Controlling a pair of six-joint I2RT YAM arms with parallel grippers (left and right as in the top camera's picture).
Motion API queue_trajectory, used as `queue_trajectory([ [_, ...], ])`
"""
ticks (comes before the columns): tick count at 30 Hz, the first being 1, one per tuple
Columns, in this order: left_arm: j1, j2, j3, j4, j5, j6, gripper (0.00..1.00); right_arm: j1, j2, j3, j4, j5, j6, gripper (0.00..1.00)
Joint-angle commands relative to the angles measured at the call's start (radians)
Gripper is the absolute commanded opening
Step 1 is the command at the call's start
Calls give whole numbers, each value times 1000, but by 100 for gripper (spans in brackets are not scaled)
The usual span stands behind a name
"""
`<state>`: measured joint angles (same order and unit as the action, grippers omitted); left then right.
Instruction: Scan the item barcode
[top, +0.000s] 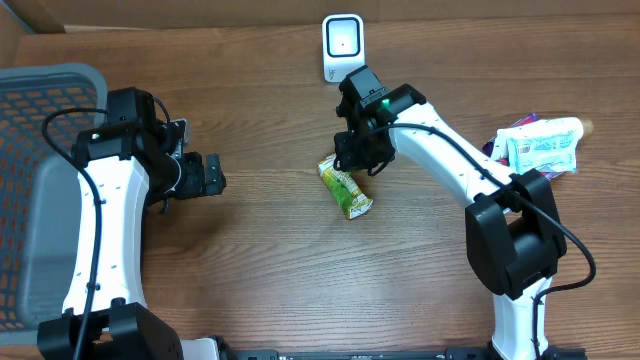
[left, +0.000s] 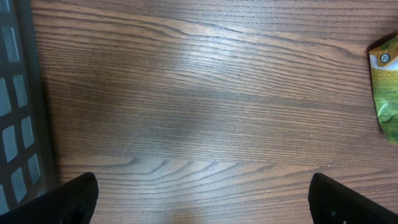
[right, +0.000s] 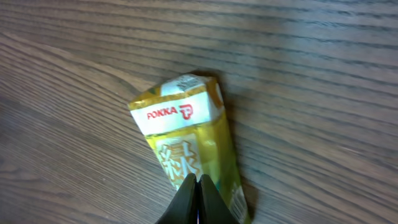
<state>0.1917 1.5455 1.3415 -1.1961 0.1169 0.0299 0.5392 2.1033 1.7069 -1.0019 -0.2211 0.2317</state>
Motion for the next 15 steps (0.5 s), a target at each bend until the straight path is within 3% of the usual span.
queue_trajectory([
  [1,4,6,6,0,6,16,99,18,1,-28,10,-5,11,4],
  [15,4,6,6,0,6,16,100,29,1,-162,79,-26,58,4],
])
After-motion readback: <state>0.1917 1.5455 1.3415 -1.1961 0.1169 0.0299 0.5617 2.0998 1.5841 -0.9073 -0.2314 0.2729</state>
